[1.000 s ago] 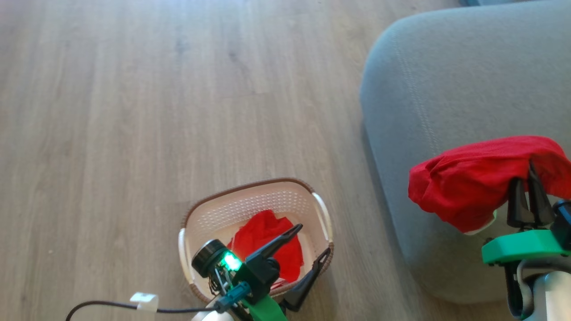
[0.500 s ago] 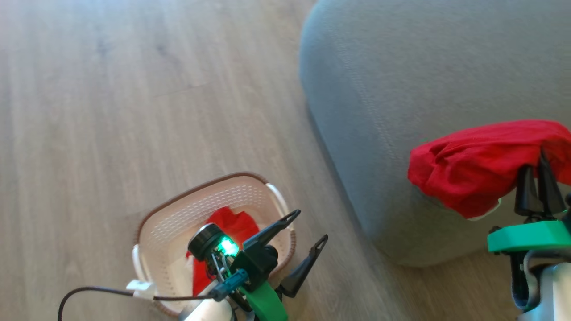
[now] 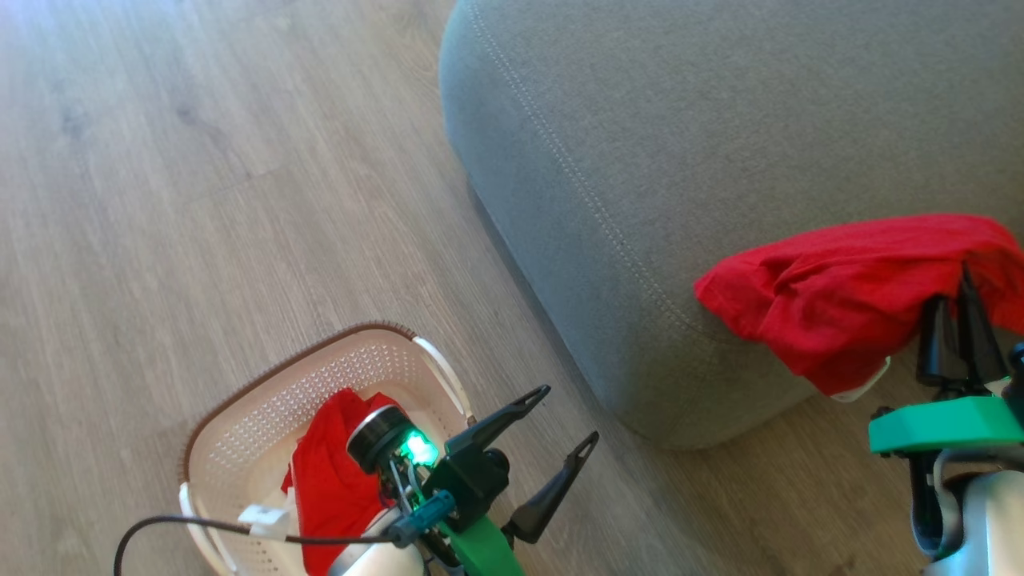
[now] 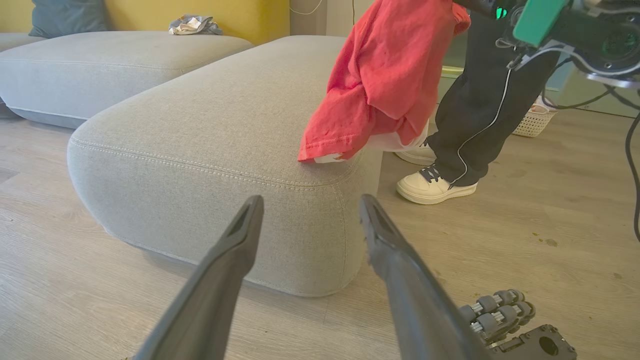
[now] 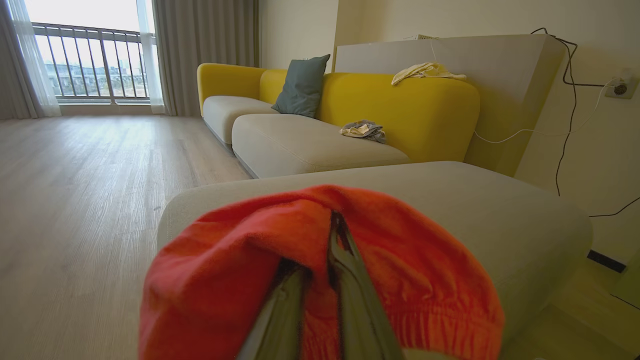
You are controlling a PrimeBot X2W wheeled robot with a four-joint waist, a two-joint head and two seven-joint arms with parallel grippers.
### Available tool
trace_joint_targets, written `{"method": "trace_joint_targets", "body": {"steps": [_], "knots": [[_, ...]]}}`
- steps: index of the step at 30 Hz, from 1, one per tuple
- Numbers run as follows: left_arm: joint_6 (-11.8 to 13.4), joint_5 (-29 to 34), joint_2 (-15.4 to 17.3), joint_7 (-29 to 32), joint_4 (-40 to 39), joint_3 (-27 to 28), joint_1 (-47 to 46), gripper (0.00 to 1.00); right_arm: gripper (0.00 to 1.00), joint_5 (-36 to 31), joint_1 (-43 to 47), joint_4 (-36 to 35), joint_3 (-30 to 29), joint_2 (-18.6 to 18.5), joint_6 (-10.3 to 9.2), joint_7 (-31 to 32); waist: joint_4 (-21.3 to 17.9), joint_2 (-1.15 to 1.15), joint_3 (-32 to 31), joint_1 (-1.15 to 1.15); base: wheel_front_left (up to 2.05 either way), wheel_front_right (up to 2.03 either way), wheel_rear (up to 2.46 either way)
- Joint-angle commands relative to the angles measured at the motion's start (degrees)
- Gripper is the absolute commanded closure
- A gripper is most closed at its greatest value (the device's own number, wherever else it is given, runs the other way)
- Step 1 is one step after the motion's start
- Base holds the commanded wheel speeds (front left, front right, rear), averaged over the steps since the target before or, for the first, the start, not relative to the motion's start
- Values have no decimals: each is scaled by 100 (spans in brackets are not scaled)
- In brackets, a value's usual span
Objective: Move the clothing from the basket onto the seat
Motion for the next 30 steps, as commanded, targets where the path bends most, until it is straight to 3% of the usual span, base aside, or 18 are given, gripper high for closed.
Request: {"method": "trace_joint_targets", "body": {"steps": [1, 17, 30], "knots": [[-7, 42, 5, -29, -166, 163, -249, 0, 100, 48, -166, -201, 133, -57, 40, -37, -38, 0, 24, 0, 0, 0, 0], [-7, 60, 98, -29, -191, 91, -447, 0, 100, 155, -339, -302, -68, -57, 40, -37, 29, 0, 296, 0, 0, 0, 0], [-7, 166, 557, -29, -289, -129, -959, 0, 100, -185, -1766, -863, -436, -57, 40, -37, 124, 0, 1468, 0, 0, 0, 0]]}}
